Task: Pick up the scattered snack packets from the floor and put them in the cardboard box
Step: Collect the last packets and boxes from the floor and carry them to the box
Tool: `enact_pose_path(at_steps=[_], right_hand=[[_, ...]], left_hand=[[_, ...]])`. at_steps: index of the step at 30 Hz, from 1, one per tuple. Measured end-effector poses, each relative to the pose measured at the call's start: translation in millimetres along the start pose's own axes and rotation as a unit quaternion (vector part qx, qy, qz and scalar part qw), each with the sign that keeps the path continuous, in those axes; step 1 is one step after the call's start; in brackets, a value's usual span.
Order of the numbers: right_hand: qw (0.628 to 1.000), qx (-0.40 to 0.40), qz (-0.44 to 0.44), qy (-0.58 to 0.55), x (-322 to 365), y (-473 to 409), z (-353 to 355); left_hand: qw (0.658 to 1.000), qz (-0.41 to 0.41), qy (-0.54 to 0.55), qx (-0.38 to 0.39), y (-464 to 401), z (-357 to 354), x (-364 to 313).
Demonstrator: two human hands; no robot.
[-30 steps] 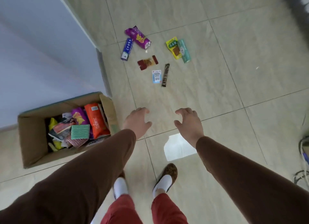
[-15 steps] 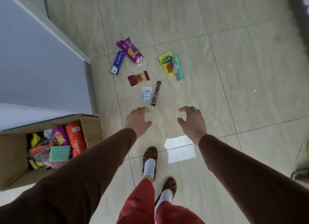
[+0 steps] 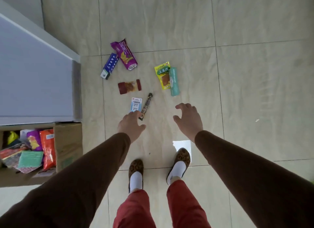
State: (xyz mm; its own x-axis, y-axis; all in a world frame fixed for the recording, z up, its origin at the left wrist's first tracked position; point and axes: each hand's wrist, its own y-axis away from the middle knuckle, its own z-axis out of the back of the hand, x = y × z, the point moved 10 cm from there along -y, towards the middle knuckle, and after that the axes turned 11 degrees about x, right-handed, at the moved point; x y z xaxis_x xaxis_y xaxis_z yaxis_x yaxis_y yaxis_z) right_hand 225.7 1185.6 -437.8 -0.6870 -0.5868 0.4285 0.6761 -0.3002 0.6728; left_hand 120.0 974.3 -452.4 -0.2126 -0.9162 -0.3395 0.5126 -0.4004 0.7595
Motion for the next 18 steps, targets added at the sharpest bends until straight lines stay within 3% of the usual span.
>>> enact_pose_path(at_steps=[10, 18], right_hand=[[0.998, 0.042, -0.038, 0.006, -7, -110, 18], [0.992, 0.042, -0.122, -0.007, -37, -233, -8]], left_hand=[[0.996, 0.068, 0.061, 0.003, -74, -11, 29], [0.984, 0.137, 0.116, -0.006, -165, -39, 82]])
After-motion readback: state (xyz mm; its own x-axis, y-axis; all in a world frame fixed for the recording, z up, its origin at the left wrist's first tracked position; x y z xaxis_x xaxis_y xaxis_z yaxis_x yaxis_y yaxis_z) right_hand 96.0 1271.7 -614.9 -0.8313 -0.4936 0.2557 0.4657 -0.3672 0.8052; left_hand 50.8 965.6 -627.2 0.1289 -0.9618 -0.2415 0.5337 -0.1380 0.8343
